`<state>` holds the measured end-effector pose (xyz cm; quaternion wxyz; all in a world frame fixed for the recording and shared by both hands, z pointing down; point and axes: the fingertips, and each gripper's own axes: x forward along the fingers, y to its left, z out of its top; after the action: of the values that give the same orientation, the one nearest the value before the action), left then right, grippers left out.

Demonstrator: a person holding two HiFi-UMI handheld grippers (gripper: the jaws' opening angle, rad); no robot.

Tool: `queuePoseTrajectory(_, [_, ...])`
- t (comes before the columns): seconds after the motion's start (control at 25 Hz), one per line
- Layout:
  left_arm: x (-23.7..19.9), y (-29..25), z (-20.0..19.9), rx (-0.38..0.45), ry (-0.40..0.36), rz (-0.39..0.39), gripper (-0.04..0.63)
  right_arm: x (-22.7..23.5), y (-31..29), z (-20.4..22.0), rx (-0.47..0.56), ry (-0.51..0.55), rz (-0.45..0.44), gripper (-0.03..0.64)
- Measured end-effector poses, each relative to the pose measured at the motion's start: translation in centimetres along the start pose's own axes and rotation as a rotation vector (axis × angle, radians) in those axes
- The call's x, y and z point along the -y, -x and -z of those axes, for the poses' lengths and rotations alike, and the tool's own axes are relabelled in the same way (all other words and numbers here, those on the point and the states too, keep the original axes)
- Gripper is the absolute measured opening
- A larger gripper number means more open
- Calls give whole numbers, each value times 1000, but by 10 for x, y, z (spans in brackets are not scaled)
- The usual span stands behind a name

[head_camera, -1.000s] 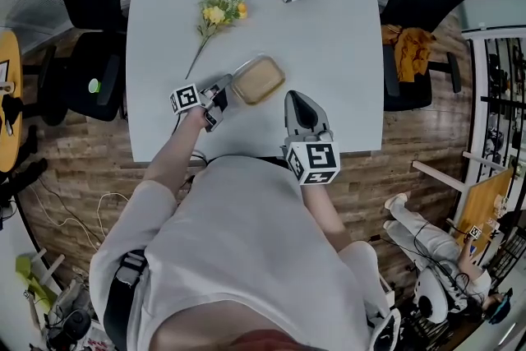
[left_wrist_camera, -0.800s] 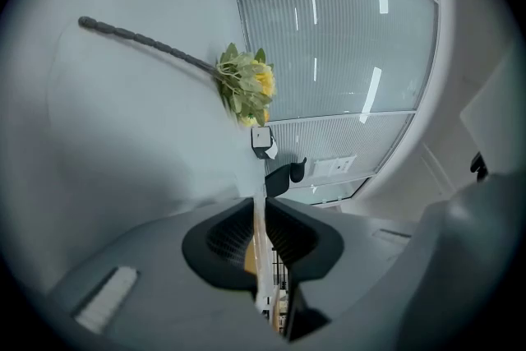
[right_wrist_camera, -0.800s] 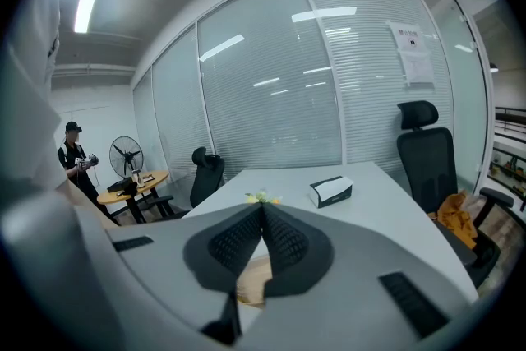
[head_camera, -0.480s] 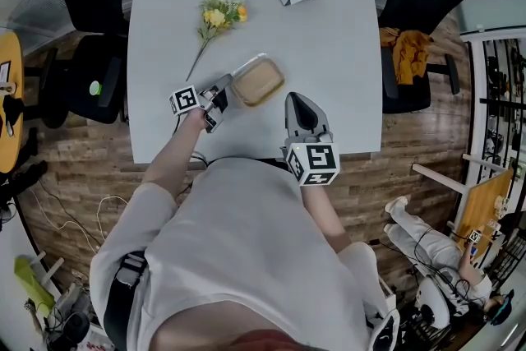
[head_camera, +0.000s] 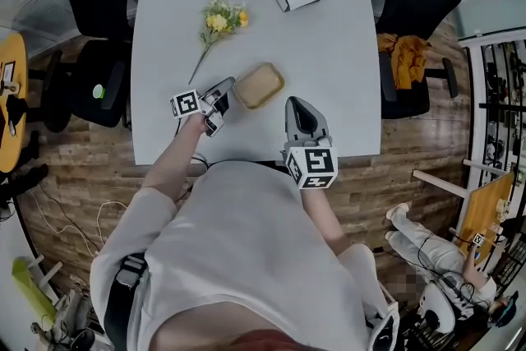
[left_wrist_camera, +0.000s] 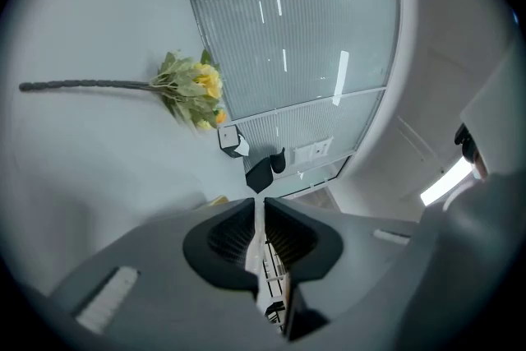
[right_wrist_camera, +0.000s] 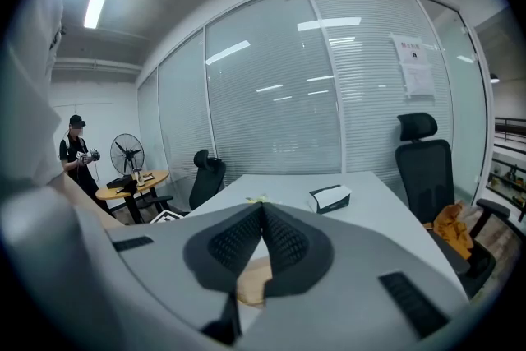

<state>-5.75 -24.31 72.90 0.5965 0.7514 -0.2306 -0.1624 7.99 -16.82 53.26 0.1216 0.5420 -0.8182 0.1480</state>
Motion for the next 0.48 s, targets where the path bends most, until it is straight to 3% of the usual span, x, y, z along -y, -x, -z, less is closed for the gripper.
queuePoseTrajectory(0.24, [43, -5, -5, -21, -148, 47, 46, -3, 7, -4, 15, 12, -4, 8])
queuePoseTrajectory(0.48, [80, 3, -13, 7, -314, 36, 44, -4, 16, -6, 31, 24, 2, 8])
